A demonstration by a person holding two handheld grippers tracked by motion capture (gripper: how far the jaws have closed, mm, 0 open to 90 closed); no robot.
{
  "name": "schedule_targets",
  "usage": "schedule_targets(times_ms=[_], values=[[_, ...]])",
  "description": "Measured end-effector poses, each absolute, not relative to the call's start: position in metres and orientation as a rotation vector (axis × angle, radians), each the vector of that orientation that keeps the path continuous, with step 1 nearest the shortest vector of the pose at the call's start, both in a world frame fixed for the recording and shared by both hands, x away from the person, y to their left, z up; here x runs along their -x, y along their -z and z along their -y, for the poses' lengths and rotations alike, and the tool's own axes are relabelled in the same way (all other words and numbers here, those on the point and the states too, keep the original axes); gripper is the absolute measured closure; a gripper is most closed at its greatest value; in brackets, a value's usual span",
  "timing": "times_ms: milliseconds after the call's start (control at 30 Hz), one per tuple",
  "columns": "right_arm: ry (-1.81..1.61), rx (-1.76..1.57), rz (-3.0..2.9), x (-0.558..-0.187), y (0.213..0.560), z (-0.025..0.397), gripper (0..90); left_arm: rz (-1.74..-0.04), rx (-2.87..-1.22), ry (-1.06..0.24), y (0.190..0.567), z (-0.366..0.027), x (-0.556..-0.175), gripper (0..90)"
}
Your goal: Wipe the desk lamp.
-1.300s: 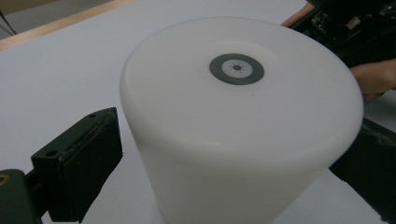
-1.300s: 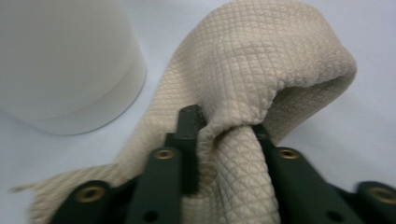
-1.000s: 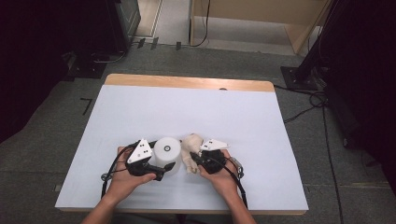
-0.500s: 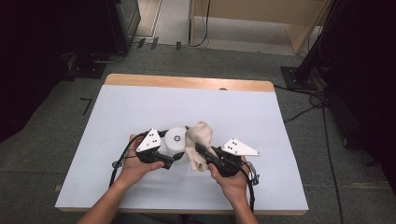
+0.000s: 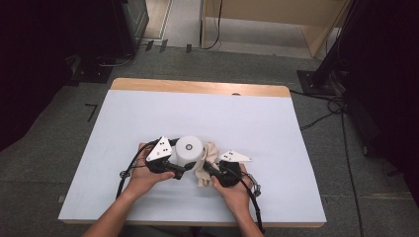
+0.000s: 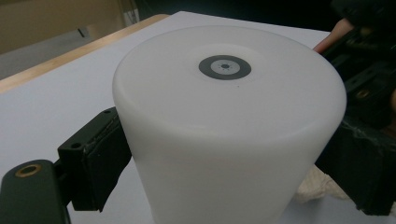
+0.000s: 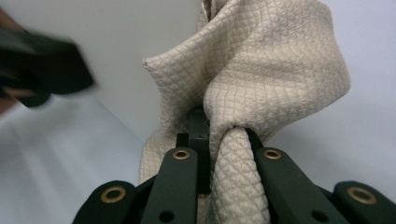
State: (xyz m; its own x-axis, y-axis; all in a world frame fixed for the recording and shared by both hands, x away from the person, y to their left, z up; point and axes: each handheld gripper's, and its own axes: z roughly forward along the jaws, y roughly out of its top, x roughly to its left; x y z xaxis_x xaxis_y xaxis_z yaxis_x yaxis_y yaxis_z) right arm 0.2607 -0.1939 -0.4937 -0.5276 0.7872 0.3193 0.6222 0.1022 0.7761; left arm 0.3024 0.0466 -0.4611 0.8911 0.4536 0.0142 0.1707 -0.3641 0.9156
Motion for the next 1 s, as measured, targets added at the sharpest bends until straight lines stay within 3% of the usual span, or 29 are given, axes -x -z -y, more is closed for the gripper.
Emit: schedule_targets(times_ms=[200,500,833,1000], values=[[-1.405,-1.381,-2.209,-0.259,0.492,0.189,83.6,-0.415,-1.958,-0.288,0.46,-0.054,-0.306,8.9],[-1.613,-1.226,-2.062,-0.243,0.446,0.195,83.1,-0.418,-1.951,-0.286,0.461,-0.056,-0.305,8.8],[-1.425,-1.429,-2.231,-0.26,0.493,0.19,82.8,-0.464,-1.956,-0.295,0.458,-0.057,-0.302,8.7],[-1.417,-1.466,-2.19,-0.264,0.493,0.2,82.7,-0.542,-1.924,-0.32,0.454,-0.064,-0.295,3.9]])
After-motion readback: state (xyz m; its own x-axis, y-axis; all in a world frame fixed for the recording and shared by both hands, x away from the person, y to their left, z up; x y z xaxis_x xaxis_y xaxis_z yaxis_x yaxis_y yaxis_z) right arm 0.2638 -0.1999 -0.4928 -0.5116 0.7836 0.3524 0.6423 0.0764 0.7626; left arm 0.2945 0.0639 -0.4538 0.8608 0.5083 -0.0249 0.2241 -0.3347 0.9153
